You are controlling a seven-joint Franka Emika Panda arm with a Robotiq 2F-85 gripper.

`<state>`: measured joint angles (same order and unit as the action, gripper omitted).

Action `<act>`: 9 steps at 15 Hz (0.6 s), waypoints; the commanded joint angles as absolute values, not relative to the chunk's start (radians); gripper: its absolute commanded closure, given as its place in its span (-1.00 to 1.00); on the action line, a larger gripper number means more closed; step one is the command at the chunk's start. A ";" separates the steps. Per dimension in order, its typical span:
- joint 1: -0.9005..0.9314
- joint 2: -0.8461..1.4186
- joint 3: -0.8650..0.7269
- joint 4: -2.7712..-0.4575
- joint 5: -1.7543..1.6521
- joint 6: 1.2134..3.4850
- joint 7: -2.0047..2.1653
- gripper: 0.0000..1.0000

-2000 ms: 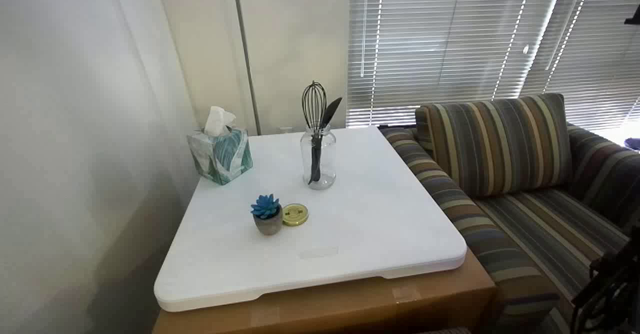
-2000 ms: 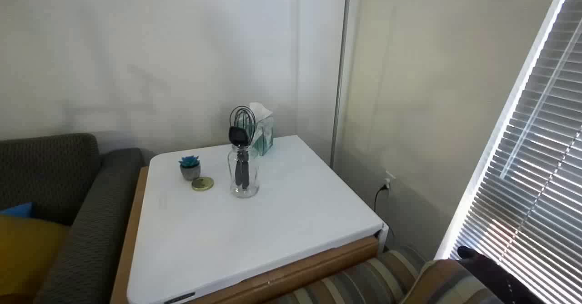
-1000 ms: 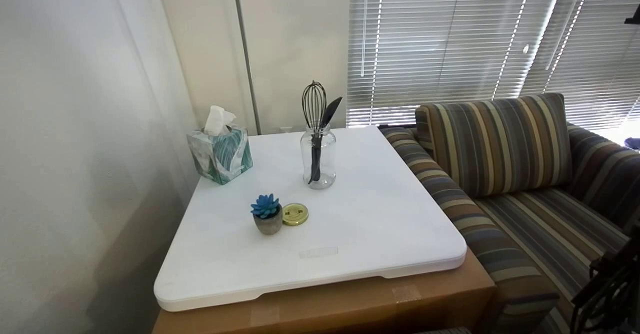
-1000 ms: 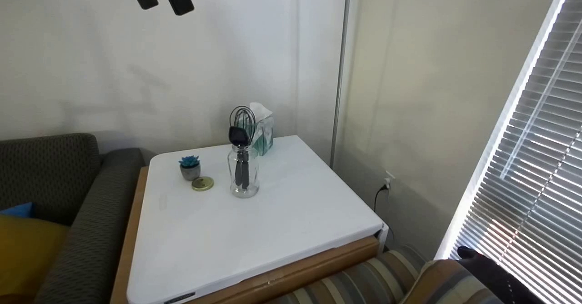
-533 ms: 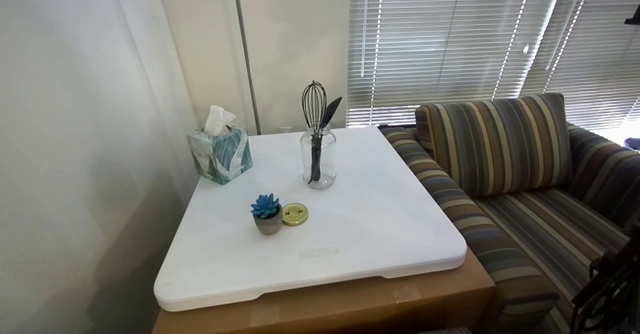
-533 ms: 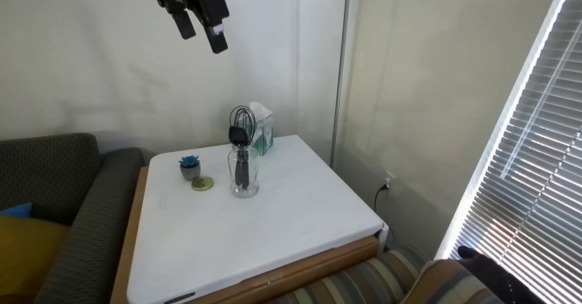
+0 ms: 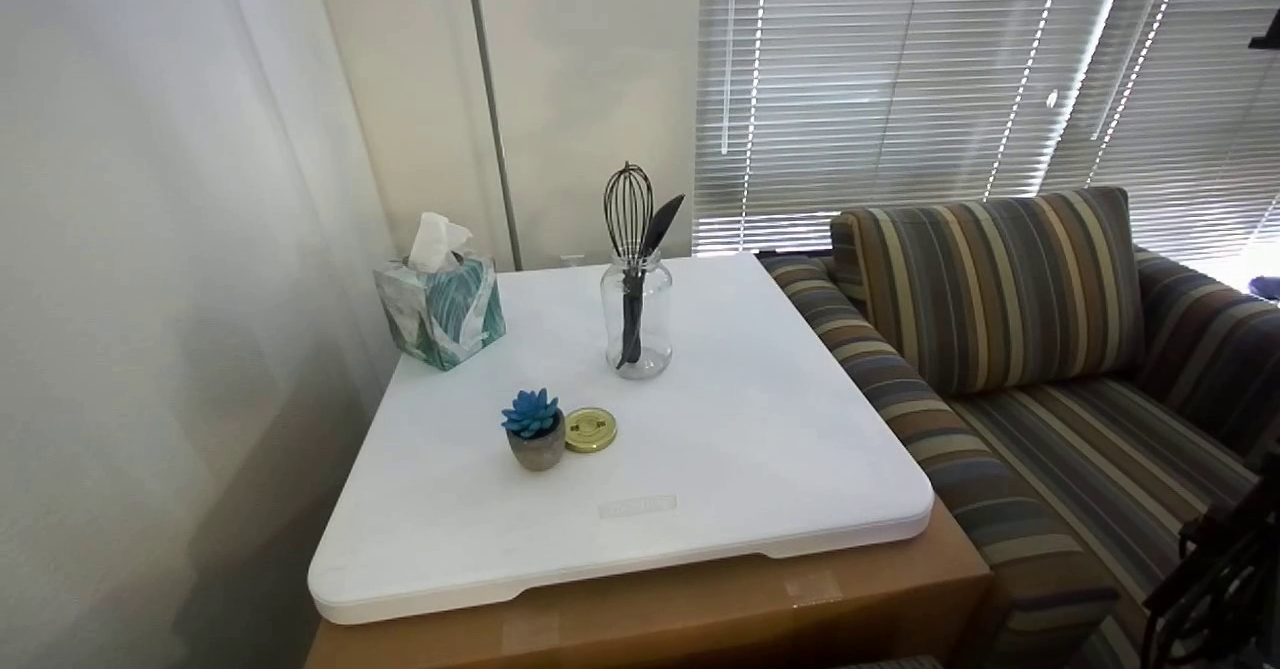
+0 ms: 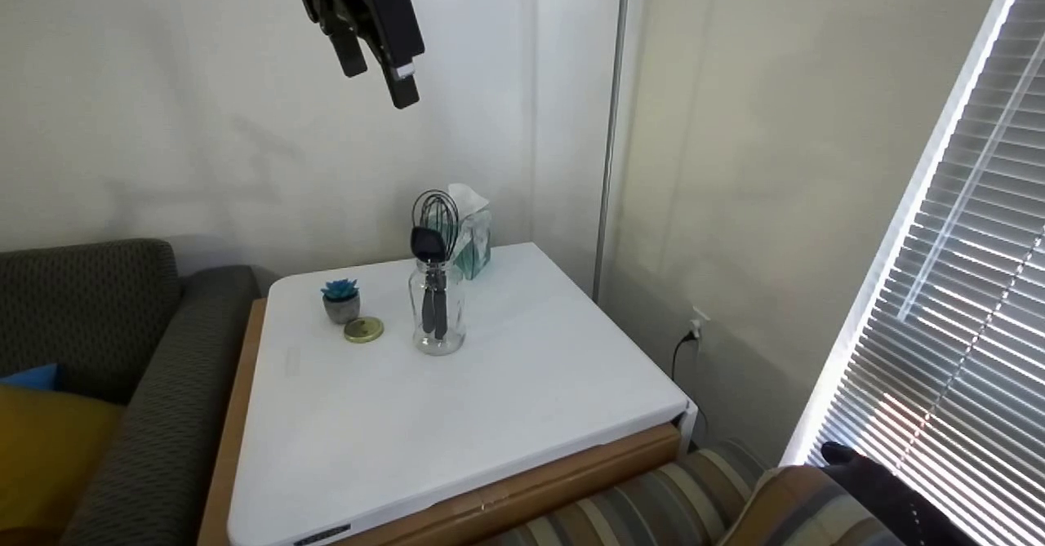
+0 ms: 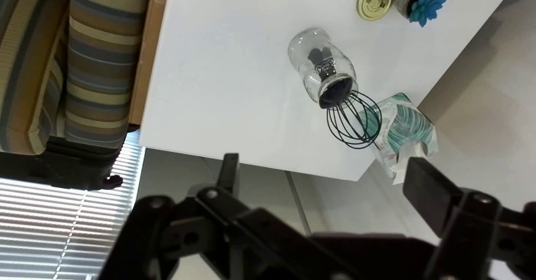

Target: Take the black ladle out of the glass jar

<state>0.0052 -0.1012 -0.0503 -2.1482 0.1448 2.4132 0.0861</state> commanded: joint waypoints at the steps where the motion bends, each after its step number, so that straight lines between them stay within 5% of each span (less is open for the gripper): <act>1: -0.012 -0.066 -0.025 -2.144 0.057 2.456 0.198 -1.00; 9: 0.031 0.222 -0.021 -1.997 -0.038 2.600 0.611 -1.00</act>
